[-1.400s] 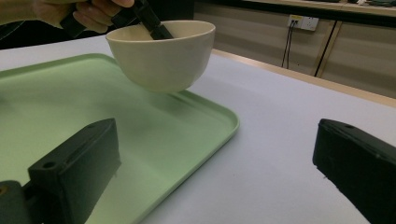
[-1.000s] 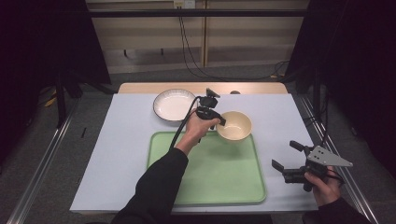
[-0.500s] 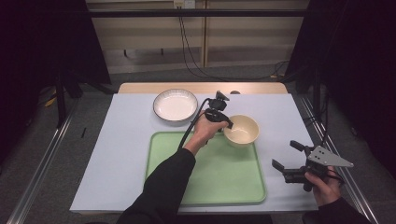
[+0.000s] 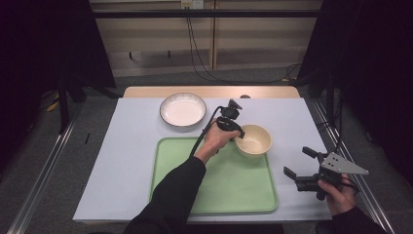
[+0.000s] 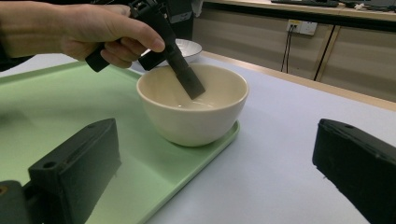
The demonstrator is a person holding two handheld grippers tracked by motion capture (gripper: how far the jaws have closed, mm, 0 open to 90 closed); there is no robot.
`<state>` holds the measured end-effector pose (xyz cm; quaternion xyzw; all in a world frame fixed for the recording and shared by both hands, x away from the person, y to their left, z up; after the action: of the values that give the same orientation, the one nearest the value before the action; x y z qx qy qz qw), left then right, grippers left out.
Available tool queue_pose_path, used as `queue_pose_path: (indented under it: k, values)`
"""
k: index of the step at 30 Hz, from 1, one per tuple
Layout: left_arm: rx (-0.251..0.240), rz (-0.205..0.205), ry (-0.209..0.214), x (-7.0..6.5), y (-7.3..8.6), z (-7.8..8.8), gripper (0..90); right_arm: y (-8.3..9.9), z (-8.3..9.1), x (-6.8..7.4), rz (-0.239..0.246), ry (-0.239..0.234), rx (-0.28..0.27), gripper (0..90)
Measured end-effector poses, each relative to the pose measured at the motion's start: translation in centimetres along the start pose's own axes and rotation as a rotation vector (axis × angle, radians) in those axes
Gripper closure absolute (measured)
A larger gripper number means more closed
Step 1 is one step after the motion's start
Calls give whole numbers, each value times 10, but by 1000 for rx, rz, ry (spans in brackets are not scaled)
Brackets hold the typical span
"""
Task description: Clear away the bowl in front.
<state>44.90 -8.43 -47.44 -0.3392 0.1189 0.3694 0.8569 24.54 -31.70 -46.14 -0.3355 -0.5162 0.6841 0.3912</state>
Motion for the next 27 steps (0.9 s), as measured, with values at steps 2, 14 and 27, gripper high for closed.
queue_pose_path:
  k: [2,14,27]
  values:
    - [-2,15,27,2,1,0,829,0,0,0,1,-3,-1,7]
    - [-11,-24,18,1,3,-1,825,-1,0,1,-2,0,3,7]
    - [-39,-57,29,1,7,-3,796,0,0,1,-3,-3,6,7]
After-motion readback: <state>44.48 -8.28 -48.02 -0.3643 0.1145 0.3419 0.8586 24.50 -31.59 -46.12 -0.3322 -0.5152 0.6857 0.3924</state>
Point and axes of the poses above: each handheld gripper's, and its own axes: z roughly backward along the jaws, y roughly out of its underside, x roughly to its left, the point moved 3 cm from there along -z, roughly forward along the jaws, and after that the axes turned 7 degrees about y, right-handed, at the moved point
